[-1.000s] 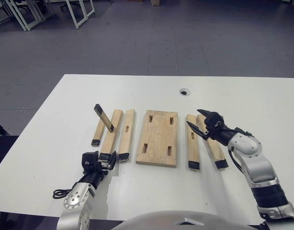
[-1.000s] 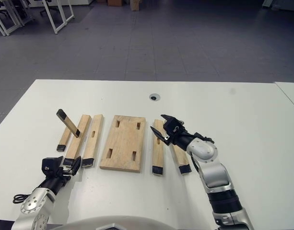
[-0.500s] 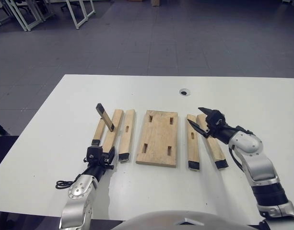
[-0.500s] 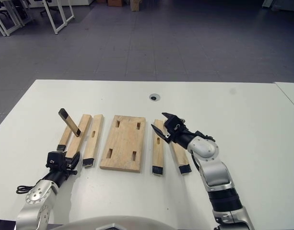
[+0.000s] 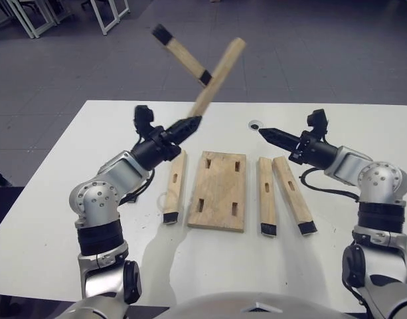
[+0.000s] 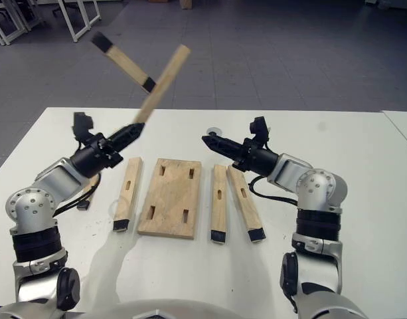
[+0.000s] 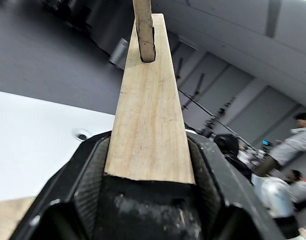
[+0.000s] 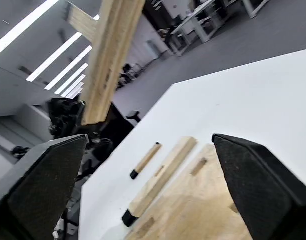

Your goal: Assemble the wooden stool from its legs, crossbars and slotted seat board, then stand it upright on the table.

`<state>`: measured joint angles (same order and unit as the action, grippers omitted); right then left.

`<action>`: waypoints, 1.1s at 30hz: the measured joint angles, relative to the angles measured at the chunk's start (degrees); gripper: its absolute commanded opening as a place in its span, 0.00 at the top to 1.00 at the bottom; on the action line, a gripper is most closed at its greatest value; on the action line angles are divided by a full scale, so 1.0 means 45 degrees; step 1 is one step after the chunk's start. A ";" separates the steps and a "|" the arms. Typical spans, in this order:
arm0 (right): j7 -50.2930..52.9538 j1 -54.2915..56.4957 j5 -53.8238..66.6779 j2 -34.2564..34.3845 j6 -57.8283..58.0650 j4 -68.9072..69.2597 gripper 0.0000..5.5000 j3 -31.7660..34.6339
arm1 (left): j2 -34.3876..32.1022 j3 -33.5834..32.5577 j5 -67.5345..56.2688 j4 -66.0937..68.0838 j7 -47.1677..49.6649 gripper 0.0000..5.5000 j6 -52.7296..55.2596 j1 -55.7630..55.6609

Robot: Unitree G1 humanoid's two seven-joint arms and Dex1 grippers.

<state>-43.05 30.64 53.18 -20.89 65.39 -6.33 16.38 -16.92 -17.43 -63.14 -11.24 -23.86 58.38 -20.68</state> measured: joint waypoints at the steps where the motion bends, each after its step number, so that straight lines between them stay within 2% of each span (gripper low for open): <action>1: -0.0367 0.0031 0.0368 -0.0125 0.0344 -0.0285 0.04 0.0139 | -0.0046 0.0074 -0.0554 0.0062 -0.0236 0.62 0.0483 -0.0051; 3: -0.0934 0.0071 0.0962 -0.0387 0.1010 -0.0913 0.00 0.0324 | -0.0127 0.0097 -0.1624 0.0109 -0.0481 0.62 0.1159 -0.0067; 6: -0.1762 0.0120 0.1415 -0.0552 0.1381 -0.1151 0.00 0.0319 | -0.0172 0.0098 -0.2441 0.0149 -0.0539 0.62 0.1574 -0.0068; 10: -0.2741 0.0117 0.1476 -0.0569 0.1342 -0.1082 0.00 -0.0480 | 0.0016 0.0598 -0.3215 0.0181 -0.0377 0.62 0.1957 -0.0058; 19: -0.2825 0.0757 0.2244 0.0225 0.1584 -0.0792 0.00 -0.0787 | 0.0131 0.1428 -0.3297 0.0137 -0.0193 0.62 0.1995 0.0251; 33: -0.1810 0.1484 0.2242 0.0912 0.1550 -0.1245 0.47 -0.0593 | -0.0118 0.1687 -0.3039 -0.0096 -0.0454 0.62 0.1416 0.0297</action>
<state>-51.20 37.32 63.28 -16.79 72.36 -11.93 13.71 -17.45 -9.84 -76.82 -11.67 -25.90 64.75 -19.34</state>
